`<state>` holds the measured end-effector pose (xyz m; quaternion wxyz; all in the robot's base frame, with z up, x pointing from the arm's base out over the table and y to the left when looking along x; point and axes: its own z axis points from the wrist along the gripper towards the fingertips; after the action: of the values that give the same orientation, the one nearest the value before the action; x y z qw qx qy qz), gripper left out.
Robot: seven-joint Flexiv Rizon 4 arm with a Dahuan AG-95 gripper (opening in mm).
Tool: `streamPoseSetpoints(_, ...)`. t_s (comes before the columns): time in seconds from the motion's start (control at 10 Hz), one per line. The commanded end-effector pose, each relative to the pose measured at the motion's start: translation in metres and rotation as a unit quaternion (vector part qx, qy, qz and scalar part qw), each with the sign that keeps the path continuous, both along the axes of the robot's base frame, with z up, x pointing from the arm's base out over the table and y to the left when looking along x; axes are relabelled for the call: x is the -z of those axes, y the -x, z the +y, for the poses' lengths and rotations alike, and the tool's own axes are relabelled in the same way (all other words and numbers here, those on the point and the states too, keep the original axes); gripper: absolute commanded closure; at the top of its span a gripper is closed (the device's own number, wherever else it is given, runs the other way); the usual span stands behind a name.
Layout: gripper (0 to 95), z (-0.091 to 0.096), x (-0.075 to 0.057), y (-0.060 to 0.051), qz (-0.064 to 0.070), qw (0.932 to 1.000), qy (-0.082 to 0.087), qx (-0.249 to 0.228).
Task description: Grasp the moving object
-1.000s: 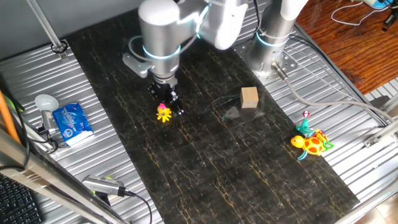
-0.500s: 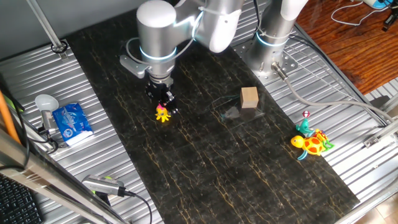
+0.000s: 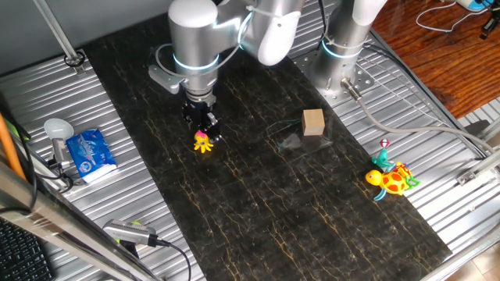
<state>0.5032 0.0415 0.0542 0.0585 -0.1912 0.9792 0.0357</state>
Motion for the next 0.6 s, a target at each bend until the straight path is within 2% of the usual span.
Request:
streamPoseSetpoints(0.1, 57.0, 0.0011, -0.0008, 0.0006, -0.004, 1.0000, -0.002, -0.002)
streamPoseSetpoints(0.2, 76.0, 0.0032, -0.0006, 0.0006, -0.004, 1.0000, -0.002, 0.001)
streamPoseSetpoints(0.4, 76.0, 0.0058, -0.0003, 0.0005, -0.005, 1.0000, -0.003, 0.002)
streamPoseSetpoints(0.5, 95.0, 0.0064, -0.0003, 0.0005, -0.003, 1.0000, -0.002, 0.006)
streamPoseSetpoints(0.6, 95.0, 0.0064, -0.0003, 0.0005, -0.005, 1.0000, -0.002, 0.008)
